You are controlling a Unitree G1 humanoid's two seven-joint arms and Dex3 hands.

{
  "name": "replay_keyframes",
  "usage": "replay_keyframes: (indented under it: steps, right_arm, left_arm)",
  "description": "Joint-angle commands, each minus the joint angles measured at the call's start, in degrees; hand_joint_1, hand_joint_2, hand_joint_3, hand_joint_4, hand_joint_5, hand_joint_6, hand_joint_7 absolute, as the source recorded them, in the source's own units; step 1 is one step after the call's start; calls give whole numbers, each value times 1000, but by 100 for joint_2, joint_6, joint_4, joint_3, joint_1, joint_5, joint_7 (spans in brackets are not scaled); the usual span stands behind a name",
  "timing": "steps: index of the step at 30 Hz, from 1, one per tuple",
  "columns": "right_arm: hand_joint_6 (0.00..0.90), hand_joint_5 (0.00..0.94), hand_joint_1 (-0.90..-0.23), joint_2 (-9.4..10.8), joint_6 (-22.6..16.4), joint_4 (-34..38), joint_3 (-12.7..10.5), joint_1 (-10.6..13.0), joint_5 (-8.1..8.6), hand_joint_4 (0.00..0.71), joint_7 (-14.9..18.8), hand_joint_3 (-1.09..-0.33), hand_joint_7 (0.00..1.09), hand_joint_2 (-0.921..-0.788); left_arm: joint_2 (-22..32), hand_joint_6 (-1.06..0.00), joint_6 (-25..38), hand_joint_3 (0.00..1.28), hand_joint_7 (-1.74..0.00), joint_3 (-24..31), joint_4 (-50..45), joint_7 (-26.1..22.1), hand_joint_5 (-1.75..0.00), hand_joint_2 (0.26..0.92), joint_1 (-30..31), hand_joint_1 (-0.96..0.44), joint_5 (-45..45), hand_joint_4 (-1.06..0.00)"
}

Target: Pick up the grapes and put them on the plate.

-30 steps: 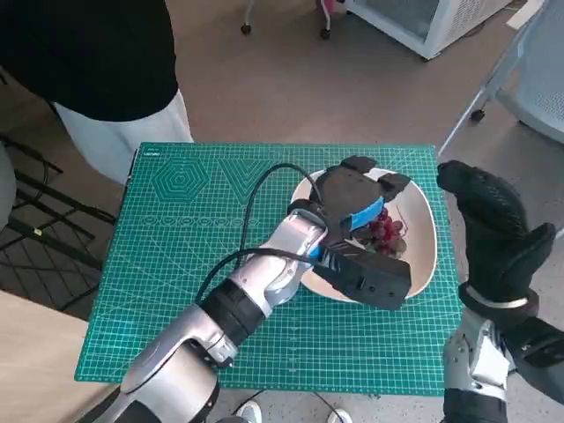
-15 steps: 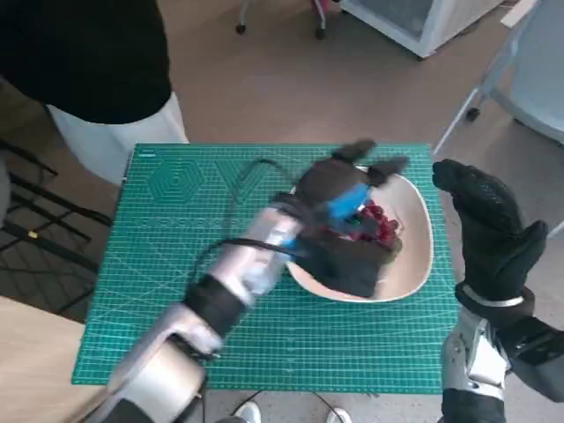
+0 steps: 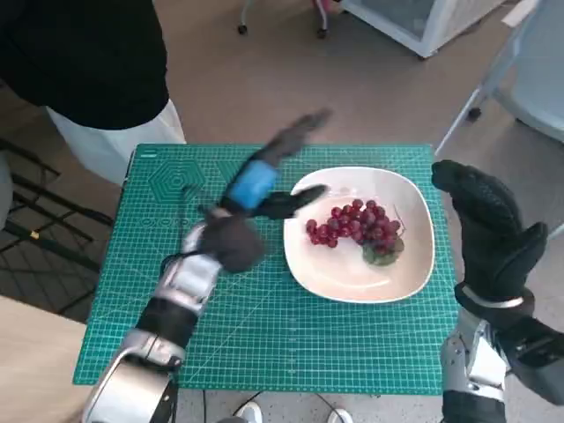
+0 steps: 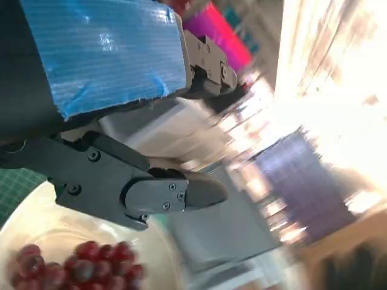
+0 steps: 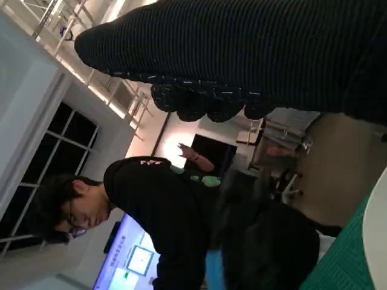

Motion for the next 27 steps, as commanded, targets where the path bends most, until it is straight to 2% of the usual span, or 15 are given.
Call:
replay_keyframes:
  steps: [1, 6, 14, 21, 27]
  right_arm:
    - [107, 1, -509, 38, 105, 15, 59, 90, -18, 221, -16, -536, 227, -921]
    - [108, 1, -513, 23, 96, 39, 85, 63, -13, 222, 10, -537, 229, -921]
    - [109, 2, -516, 4, 134, 86, 124, -3, 68, 223, 86, -536, 231, -921]
    - [106, 1, -521, 21, 159, 109, 167, -42, 67, 222, 149, -538, 233, -921]
    - [105, 1, -520, 32, 179, 121, 217, -62, -14, 223, 142, -538, 236, -921]
  left_arm:
    - [-96, -289, -506, 332, -14, 414, -122, -502, -14, 921, 317, -447, -750, -206]
    - [-112, -271, -597, 302, -4, 755, -166, -1082, -4, 921, 540, -416, -1432, -189]
    - [-117, -284, -186, 275, -10, 1095, -502, -1856, -2, 921, 867, -395, -2197, -172]
    - [-161, -329, 210, 244, -28, 1232, -783, -2138, -11, 921, 1066, -428, -2447, -198]
    - [-169, -340, 236, 228, -27, 1278, -827, -2181, -12, 921, 1150, -451, -2300, -212]
